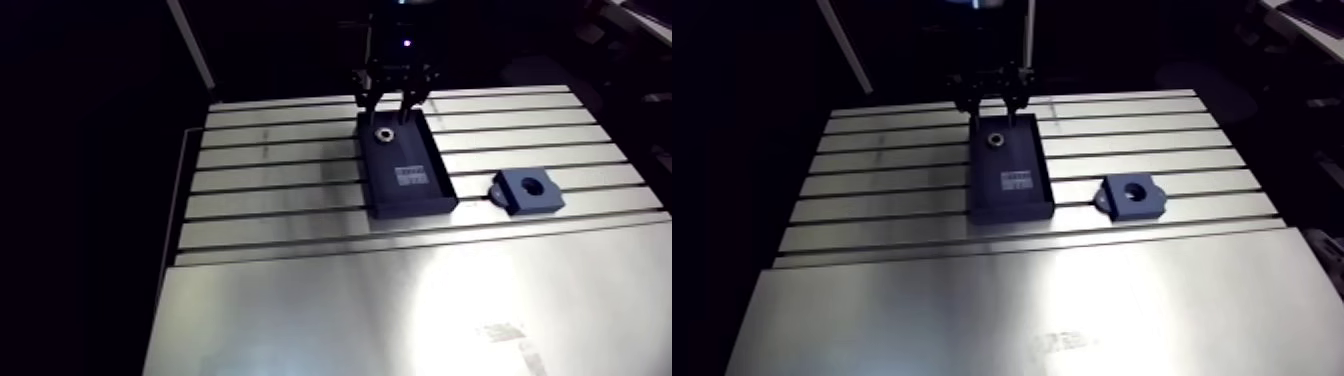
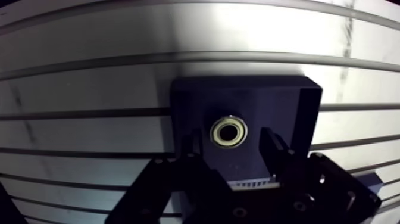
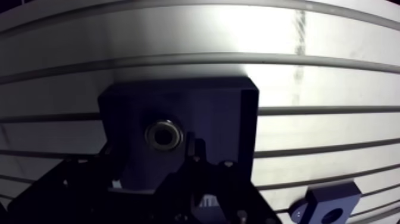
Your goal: Pick up the bearing and press it into the housing until flush.
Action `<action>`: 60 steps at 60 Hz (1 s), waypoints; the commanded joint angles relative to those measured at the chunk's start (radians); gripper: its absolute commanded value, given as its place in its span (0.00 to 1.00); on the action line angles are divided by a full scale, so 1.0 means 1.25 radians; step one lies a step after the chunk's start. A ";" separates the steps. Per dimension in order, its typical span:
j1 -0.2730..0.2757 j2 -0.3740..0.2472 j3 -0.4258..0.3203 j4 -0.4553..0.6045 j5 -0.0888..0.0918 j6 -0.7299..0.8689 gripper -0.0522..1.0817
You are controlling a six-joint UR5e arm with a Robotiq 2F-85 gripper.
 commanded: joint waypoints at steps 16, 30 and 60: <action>-0.003 0.009 0.004 -0.012 0.000 0.000 0.40; -0.002 0.016 0.004 -0.012 0.000 0.000 0.40; -0.004 0.016 0.011 -0.017 0.000 -0.001 0.40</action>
